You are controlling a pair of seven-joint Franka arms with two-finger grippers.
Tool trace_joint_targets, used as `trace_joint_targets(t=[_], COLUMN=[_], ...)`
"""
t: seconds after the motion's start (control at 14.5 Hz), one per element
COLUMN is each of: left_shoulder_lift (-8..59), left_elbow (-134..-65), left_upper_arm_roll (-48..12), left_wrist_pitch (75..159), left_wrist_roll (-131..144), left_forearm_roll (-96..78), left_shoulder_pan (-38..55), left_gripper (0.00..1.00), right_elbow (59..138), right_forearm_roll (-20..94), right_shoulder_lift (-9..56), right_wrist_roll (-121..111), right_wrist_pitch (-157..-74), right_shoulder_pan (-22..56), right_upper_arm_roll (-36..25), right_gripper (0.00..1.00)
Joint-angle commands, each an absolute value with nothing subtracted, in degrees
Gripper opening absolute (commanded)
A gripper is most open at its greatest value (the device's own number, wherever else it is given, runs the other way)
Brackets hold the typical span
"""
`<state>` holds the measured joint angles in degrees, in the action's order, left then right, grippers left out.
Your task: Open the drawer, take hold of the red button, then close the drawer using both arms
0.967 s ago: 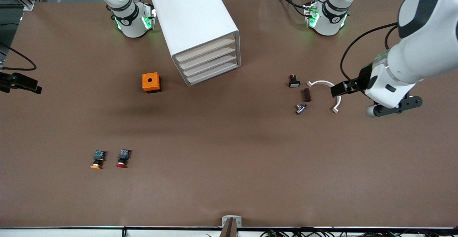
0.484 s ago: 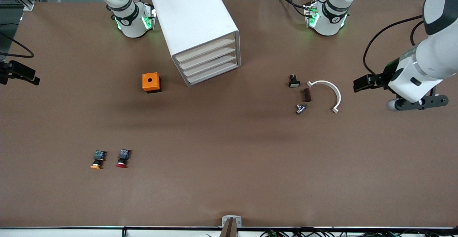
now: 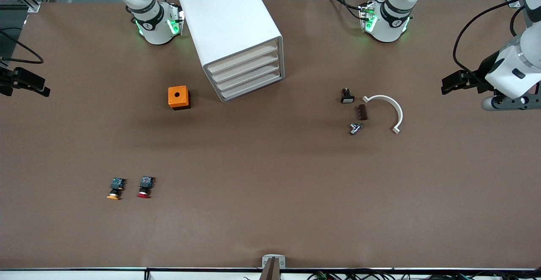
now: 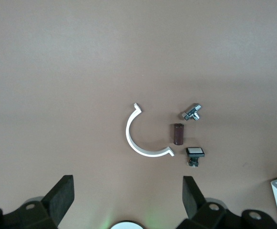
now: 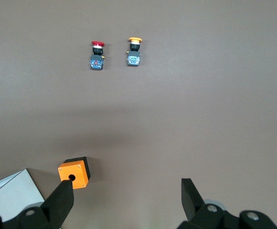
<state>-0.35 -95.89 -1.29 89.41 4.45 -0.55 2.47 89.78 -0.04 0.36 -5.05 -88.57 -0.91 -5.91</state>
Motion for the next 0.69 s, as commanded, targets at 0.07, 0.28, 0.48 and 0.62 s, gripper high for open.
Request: trace_joint_targets(t=[0.07,0.28,0.48,0.62], left_shoulder_lift=[-5.1,-4.5,-1.8,-0.6], left_elbow=[-101.4,-100.6,-95.8,-94.6], left_upper_arm_roll=[-1.3,-1.5,-1.5,-1.5], left_wrist_pitch=[92.7,95.0,95.9,95.9], left_wrist_roll=[2.5,2.5,2.4,2.3], left_forearm_roll=[0.5,0.5,0.4,0.5], left_shoulder_pan=[1.6,0.4,0.4,0.4], left_gripper=[1.0,1.0,1.0,1.0], right_elbow=[95.0,94.2,93.4,93.4], right_forearm_roll=[0.5,0.4,0.4,0.4], right_shoulder_lift=[-4.5,-4.6,-4.5,-4.5], right_wrist_roll=[-4.7,-4.8,-4.8,-4.8], right_wrist_pitch=[-90.6,-88.8,-87.0,-86.8], right_shoulder_pan=[-0.5,-0.2,0.1,0.1], right_upper_arm_roll=[-5.9,-5.8,-5.8,-5.8], right_gripper=[1.0,1.0,1.0,1.0])
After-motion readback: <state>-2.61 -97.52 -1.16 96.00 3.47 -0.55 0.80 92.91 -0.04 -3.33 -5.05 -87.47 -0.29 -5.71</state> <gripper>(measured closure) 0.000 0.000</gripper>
